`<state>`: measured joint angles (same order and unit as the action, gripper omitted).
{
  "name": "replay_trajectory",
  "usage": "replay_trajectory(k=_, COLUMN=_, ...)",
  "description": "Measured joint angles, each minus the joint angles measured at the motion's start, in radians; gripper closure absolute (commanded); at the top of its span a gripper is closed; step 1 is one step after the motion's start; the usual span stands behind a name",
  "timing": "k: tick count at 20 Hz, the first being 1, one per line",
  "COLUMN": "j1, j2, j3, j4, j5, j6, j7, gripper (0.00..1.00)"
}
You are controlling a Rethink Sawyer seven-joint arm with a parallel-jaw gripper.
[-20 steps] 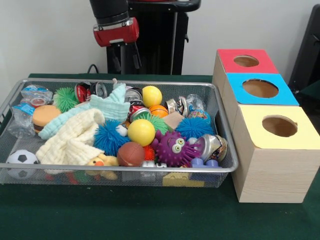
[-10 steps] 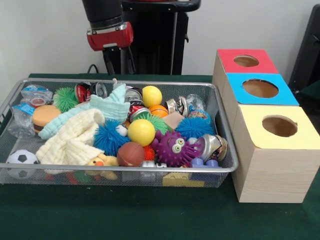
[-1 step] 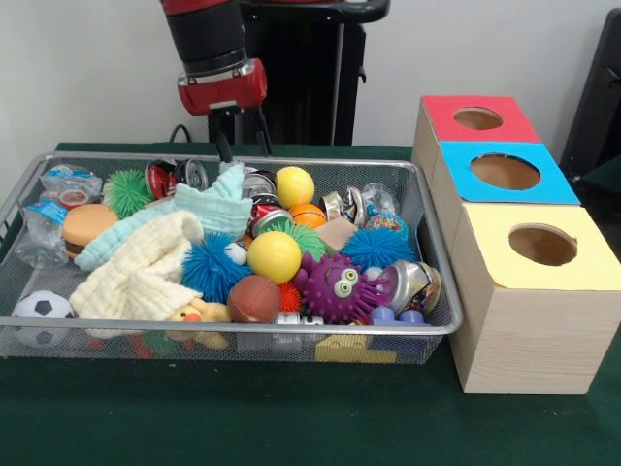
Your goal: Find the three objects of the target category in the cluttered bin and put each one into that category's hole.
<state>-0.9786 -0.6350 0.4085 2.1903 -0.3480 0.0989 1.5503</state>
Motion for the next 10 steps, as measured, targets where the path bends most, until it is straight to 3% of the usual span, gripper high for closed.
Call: replay_trajectory(k=10, j1=-0.012, j2=0.064, j3=0.000, j4=-0.035, j5=0.000, j6=0.000, j7=0.000, gripper=0.00)
